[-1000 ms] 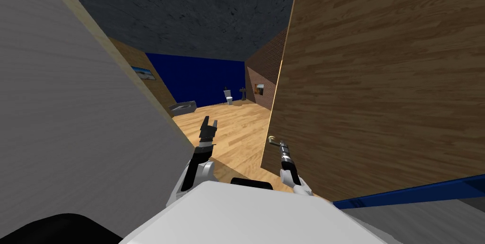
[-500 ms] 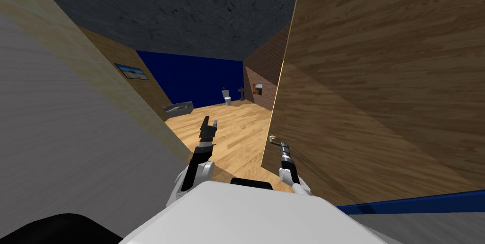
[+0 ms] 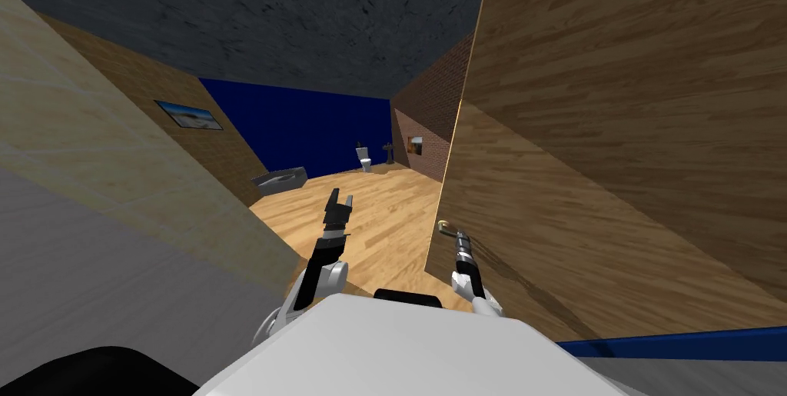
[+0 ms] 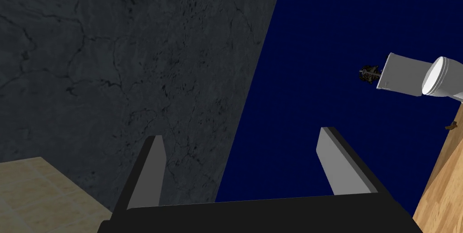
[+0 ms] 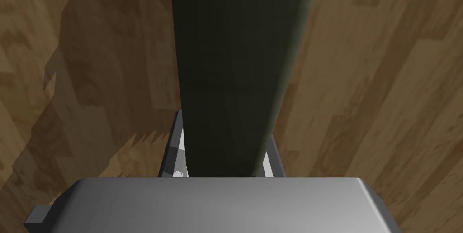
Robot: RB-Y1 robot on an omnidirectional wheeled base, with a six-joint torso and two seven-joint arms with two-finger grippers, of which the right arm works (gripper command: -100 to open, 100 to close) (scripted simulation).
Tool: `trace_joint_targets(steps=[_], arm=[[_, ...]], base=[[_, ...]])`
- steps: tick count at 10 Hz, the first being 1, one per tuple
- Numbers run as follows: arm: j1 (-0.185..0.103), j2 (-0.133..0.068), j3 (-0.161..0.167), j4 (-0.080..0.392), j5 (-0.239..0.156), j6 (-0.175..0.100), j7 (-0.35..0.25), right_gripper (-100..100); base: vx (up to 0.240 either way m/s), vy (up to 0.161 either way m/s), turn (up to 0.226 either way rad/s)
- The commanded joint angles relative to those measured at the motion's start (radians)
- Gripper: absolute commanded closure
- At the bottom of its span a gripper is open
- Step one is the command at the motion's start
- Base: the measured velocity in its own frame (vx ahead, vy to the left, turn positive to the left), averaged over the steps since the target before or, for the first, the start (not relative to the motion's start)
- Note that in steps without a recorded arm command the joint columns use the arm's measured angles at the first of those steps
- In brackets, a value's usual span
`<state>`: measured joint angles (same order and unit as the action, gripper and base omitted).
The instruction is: Push the door open
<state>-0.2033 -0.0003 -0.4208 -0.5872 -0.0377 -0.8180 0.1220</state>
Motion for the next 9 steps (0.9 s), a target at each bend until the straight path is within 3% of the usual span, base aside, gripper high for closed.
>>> trace_joint_targets(steps=[1, 4, 6, 7, 8, 9], arm=[[0.002, 0.011, -0.014, -0.016, -0.007, 0.001, 0.014, 100], [0.001, 0.036, -0.032, -0.018, -0.017, 0.001, 0.031, 100], [0.001, 0.041, -0.036, -0.019, -0.019, 0.001, 0.035, 100], [0.006, 0.024, -0.047, -0.005, -0.025, -0.010, 0.033, 100], [0.007, -0.010, -0.069, -0.012, -0.036, -0.008, 0.041, 100], [0.007, -0.010, -0.069, 0.000, -0.036, -0.008, 0.041, 100]], base=[[0.184, 0.055, -0.096], [0.161, 0.066, -0.081], [0.114, 0.016, -0.026], [0.033, -0.004, -0.038], [0.132, -0.009, -0.031], [0.179, 0.026, -0.021]])
